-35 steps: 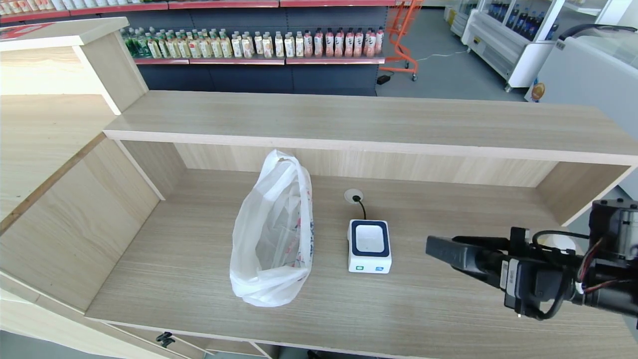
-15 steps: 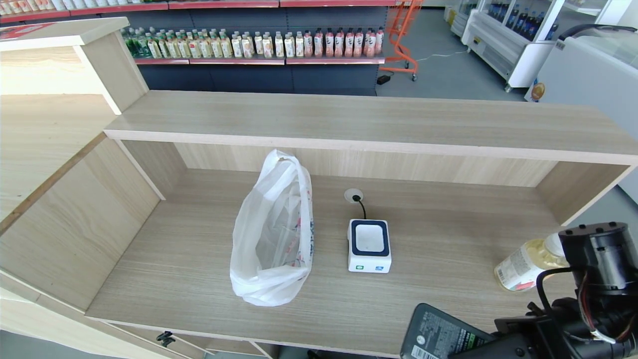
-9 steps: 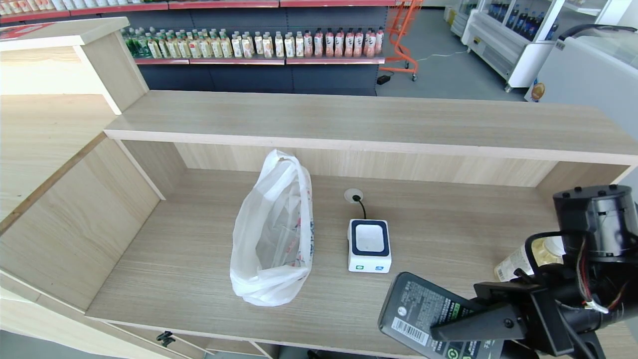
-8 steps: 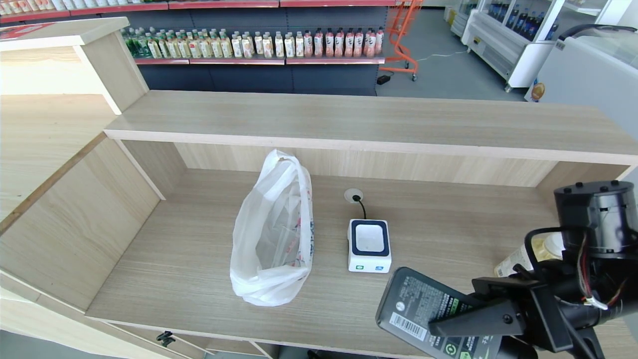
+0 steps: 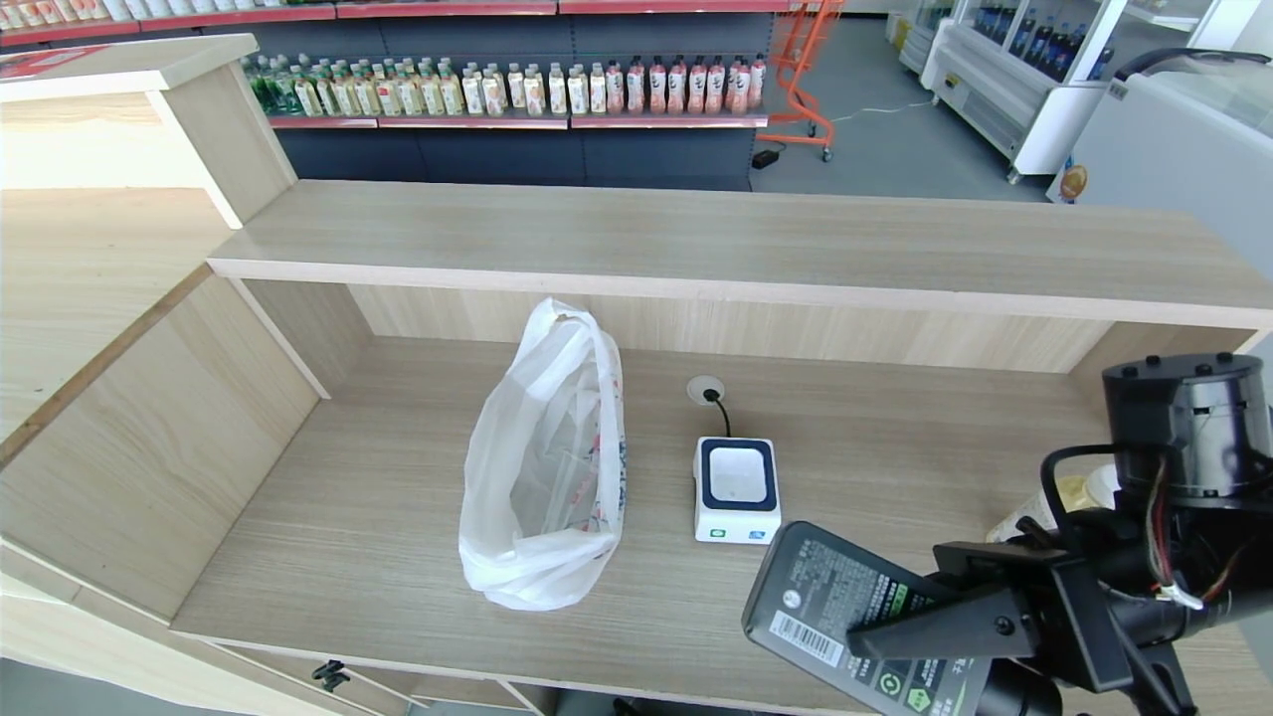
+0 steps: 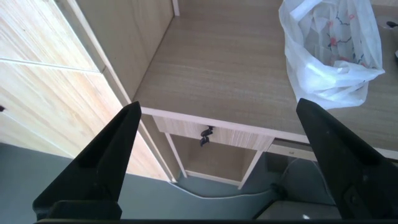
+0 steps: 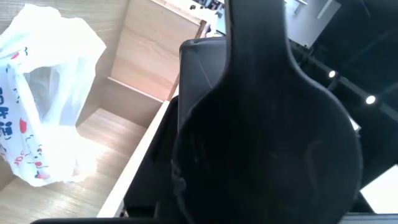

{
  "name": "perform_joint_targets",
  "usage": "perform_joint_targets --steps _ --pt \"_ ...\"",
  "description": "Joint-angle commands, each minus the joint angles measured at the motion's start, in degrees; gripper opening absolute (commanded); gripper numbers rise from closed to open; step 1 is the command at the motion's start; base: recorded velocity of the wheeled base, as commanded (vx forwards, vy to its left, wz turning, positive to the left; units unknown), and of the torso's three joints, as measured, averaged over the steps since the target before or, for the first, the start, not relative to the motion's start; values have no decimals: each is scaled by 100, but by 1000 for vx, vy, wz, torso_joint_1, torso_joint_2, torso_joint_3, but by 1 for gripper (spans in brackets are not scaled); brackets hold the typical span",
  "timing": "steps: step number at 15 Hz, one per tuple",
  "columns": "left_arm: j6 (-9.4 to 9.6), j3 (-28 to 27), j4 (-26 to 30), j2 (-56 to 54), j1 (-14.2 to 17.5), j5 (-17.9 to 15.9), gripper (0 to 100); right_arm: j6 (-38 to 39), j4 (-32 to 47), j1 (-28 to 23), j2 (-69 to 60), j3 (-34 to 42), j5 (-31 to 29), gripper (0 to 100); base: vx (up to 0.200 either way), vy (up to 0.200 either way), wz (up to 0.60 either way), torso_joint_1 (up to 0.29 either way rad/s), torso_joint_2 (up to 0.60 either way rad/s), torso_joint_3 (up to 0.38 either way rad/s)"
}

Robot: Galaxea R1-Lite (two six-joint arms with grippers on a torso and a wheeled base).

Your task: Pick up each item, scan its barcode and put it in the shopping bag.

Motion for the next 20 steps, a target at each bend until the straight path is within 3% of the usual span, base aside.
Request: perform_joint_targets --steps 1,7,10,12,14,15,17,18,20 --pt "2 0 1 -2 0 3 100 -458 6 -2 -39 33 2 0 0 0 0 0 0 0" --pt "2 0 1 -2 0 3 100 -458 6 -107 -303 182 37 0 0 0 0 0 0 0" --pt "2 0 1 -2 0 3 100 265 -47 -195 -1217 -275 63 0 0 0 0 0 0 0" --pt "2 0 1 -2 0 3 100 1443 -21 -661 -1112 -354 -68 0 0 0 0 0 0 0" --pt "2 0 1 -2 0 3 100 3333 6 -1408 -1305 51 -411 0 0 0 0 0 0 0" --pt "2 0 1 -2 0 3 100 4370 6 -1549 -1542 411 -789 0 0 0 0 0 0 0" --pt "2 0 1 -2 0 3 100 5187 -21 -1645 -1665 437 -1220 0 0 0 0 0 0 0" --pt "2 0 1 -2 0 3 100 5512 -29 -2006 -1700 367 -1255 0 0 0 0 0 0 0" --pt "2 0 1 -2 0 3 100 6022 76 -2234 -1674 472 -859 0 0 0 0 0 0 0"
